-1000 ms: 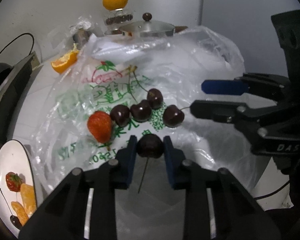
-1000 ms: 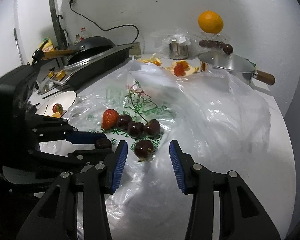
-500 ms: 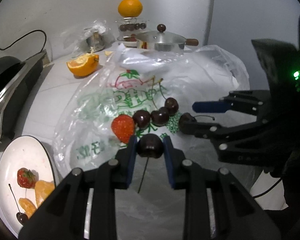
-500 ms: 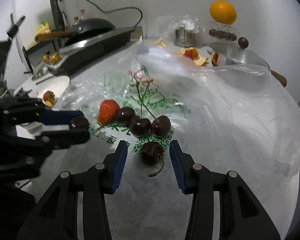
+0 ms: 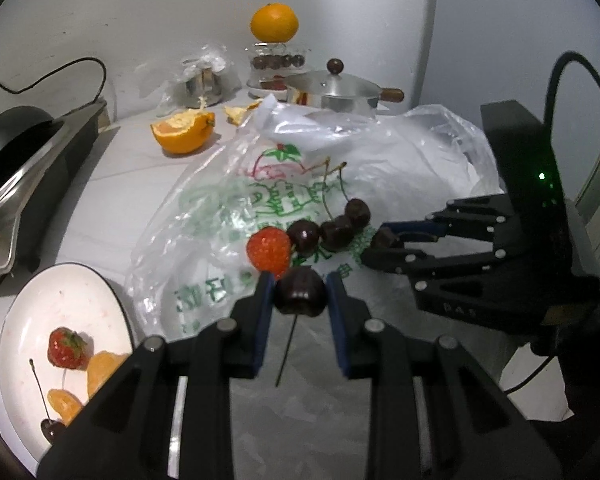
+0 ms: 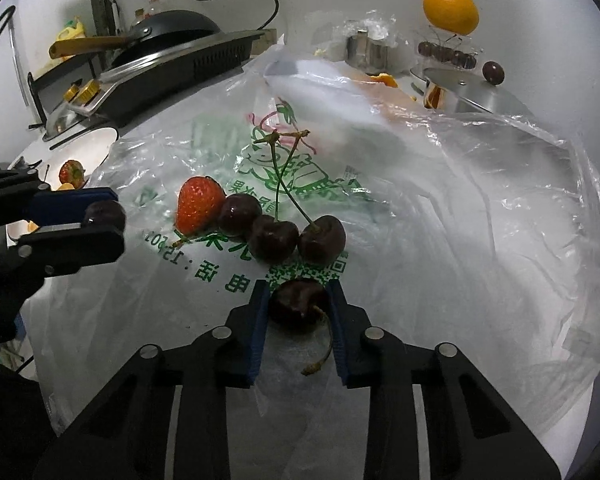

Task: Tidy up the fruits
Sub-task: 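Carry the cherry with the left tool while the right tool carries its cherry to the plate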

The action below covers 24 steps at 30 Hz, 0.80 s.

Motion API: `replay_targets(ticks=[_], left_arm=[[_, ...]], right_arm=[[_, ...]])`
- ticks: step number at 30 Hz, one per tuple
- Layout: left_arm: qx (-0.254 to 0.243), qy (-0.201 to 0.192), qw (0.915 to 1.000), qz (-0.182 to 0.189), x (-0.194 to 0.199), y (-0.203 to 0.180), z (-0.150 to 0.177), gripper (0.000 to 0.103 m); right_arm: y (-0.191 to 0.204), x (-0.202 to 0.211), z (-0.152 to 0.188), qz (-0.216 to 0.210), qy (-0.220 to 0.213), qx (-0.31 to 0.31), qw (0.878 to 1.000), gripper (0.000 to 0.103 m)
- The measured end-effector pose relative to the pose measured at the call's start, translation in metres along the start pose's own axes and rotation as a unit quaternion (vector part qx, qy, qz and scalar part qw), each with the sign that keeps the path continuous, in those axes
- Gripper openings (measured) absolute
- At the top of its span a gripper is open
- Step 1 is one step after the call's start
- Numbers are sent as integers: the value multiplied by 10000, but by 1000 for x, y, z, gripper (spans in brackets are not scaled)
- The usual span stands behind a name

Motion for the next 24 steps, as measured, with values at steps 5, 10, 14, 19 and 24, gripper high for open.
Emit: replay_targets(ticks=[5, 10, 14, 19, 24], left_arm=[[40, -65, 10000, -11, 8, 5, 3, 27], [62, -144, 9999, -8, 18, 10, 7, 27], [90, -204, 9997, -22, 26, 15, 11, 27], [170, -295, 9994, -77, 38, 25, 16, 27], [237, -381, 9989, -115, 50, 35, 22, 27]], right_arm=[[8, 4, -1, -4, -51, 32, 10000, 30], [22, 13, -6, -51, -153, 151, 9998, 30], [38, 17, -12, -92, -216, 236, 9994, 30], [55, 22, -15, -141, -278, 343, 9989, 30], [70, 27, -17, -150, -328, 438, 9984, 30]])
Point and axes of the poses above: each gripper's, at about its wrist camera, not at the fingertips, and x roughly against the way its jaws point, y to its left, z to its underside, the point moved 1 cm from there along -x, roughly the way its jaws point, and after that the axes turned 12 degrees about -z, right-handed, at the moved point
